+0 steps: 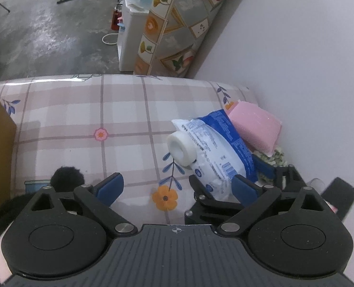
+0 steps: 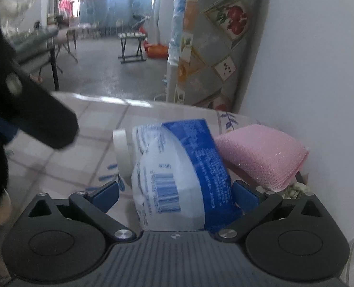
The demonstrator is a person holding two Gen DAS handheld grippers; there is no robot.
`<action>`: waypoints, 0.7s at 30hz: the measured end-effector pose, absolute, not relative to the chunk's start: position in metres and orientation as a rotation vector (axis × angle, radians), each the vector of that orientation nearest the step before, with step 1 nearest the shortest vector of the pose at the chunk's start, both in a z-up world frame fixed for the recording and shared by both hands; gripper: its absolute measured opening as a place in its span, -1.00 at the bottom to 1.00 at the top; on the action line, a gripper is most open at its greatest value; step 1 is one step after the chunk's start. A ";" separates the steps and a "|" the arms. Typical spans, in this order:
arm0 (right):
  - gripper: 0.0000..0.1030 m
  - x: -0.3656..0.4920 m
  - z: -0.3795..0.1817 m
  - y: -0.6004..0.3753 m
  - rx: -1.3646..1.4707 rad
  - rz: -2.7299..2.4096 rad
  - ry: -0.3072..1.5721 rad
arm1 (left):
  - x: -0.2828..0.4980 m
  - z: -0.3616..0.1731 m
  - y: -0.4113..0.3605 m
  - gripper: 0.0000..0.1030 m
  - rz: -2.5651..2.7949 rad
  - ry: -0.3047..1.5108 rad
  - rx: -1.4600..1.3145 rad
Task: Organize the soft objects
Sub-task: 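Grasp the blue-and-white wipes pack with the right tool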
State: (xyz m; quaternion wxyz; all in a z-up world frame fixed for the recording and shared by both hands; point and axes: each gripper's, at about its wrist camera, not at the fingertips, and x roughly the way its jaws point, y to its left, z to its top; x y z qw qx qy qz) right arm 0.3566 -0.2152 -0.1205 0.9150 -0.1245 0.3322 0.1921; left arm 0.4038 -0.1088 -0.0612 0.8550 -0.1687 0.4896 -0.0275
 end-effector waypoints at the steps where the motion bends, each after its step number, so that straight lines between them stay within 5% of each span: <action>1: 0.41 0.356 -0.121 -0.213 -0.272 0.381 0.686 | 0.401 -0.060 -0.107 0.90 -0.061 1.027 -0.363; 12: 0.27 0.288 -0.104 -0.253 -0.022 0.417 0.790 | 0.356 -0.043 -0.101 0.90 -0.091 0.995 -0.417; 21: 0.27 0.223 -0.135 -0.358 0.839 0.572 1.020 | 0.309 -0.047 -0.130 0.90 -0.186 1.030 -0.365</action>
